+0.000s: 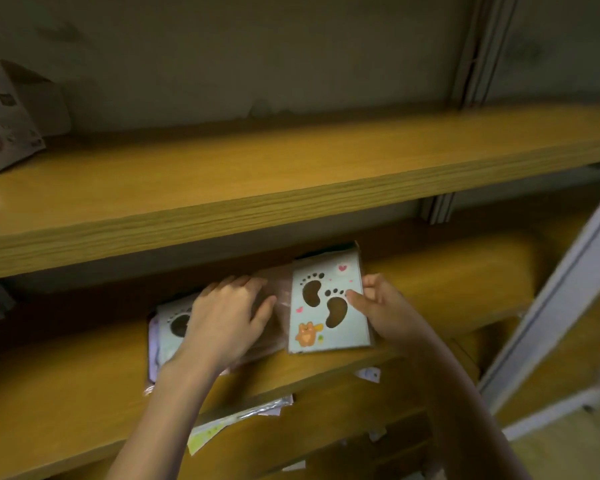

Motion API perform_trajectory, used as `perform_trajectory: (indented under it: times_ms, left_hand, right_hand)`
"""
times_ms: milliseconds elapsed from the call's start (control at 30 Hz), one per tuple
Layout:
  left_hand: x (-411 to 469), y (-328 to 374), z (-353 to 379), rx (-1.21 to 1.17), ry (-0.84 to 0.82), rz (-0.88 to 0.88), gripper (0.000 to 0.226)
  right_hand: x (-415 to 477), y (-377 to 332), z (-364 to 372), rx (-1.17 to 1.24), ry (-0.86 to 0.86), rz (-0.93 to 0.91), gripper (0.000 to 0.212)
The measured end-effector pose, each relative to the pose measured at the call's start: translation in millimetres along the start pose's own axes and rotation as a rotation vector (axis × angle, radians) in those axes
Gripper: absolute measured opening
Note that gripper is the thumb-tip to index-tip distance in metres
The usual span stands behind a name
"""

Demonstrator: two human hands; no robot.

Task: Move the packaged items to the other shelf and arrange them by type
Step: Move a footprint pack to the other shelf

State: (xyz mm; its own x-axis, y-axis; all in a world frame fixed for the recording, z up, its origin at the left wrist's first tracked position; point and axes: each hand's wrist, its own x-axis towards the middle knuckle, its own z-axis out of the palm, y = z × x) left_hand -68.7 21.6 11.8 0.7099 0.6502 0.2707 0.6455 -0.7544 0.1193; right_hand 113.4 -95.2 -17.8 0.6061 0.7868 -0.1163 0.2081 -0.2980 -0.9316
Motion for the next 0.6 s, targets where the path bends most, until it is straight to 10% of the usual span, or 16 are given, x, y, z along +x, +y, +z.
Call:
perform_trajectory:
  times_ms: [600]
  left_hand:
    - [18, 303, 40, -0.132, -0.105, 0.403, 0.046]
  right_hand:
    - [-126, 111, -276, 0.101, 0.267, -0.018, 0.017]
